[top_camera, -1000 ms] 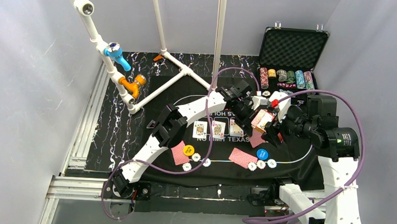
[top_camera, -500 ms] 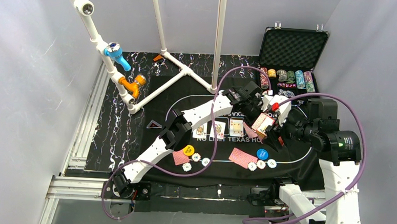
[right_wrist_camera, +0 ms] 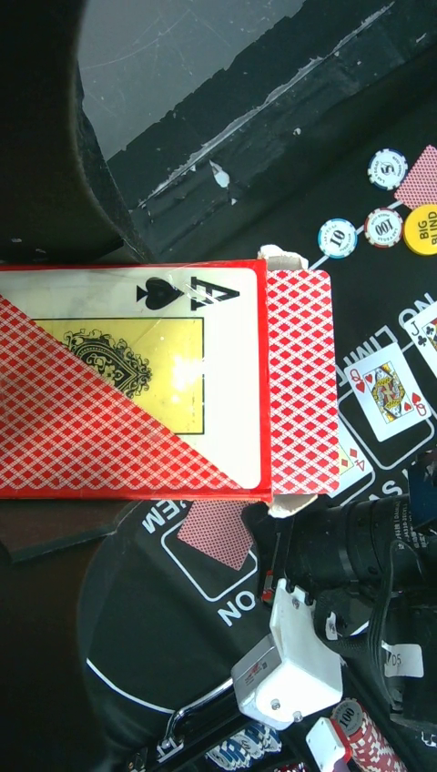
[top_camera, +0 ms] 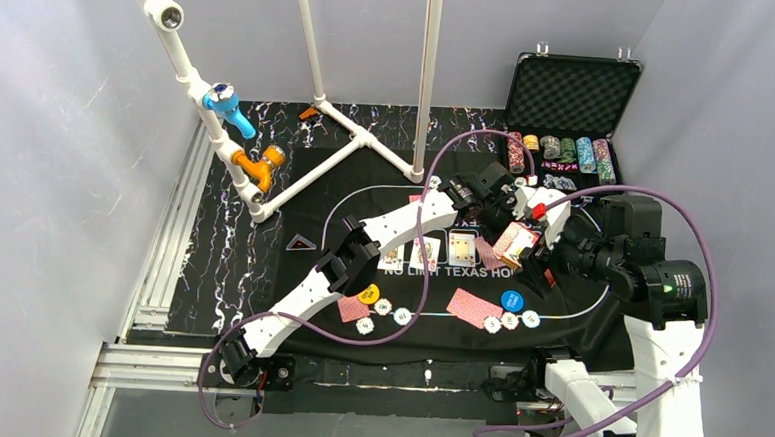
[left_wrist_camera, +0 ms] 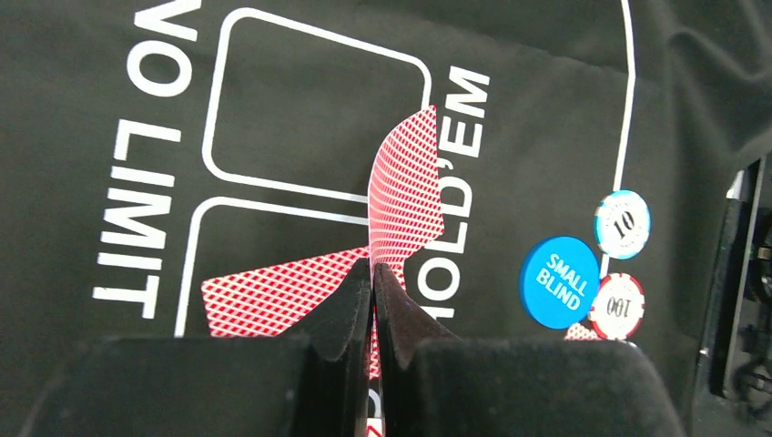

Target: Distribute texas hold em gaming equipment

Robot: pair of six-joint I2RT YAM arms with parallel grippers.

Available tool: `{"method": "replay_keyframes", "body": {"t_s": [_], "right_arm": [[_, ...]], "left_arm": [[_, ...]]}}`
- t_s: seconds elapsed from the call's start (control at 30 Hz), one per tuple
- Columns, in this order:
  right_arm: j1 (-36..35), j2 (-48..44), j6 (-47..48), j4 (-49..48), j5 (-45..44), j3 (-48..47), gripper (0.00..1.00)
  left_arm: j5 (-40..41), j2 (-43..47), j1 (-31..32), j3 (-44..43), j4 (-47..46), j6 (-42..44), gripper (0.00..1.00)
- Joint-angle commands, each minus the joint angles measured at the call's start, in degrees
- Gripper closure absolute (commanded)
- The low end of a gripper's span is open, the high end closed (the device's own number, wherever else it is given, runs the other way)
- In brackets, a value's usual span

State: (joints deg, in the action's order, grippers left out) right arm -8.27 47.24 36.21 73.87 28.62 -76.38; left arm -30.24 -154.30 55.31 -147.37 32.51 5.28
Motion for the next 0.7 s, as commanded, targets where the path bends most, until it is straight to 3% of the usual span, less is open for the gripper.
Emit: {"method": "replay_keyframes", "body": {"t_s": [0.0,0.27,0.67], "right_arm": [[0.1,-0.47,-0.43,-0.45,0.58,-1.84,0.99],[0.1,-0.61,-0.59,-0.29,0.13,-1.93,0.99],[0.1,-1.05,-0.97,-0.13,-0.49,-1.88,0.99]], "left_arm": [[3.15,0.76,1.02,-1.87,-2.43,4.33,1.0],[4.65,-0.2,1.56,-2.17,-5.62,5.9,0.99],[6.94,-1.47,1.92,-2.92,-7.65,7.37,0.74]]}}
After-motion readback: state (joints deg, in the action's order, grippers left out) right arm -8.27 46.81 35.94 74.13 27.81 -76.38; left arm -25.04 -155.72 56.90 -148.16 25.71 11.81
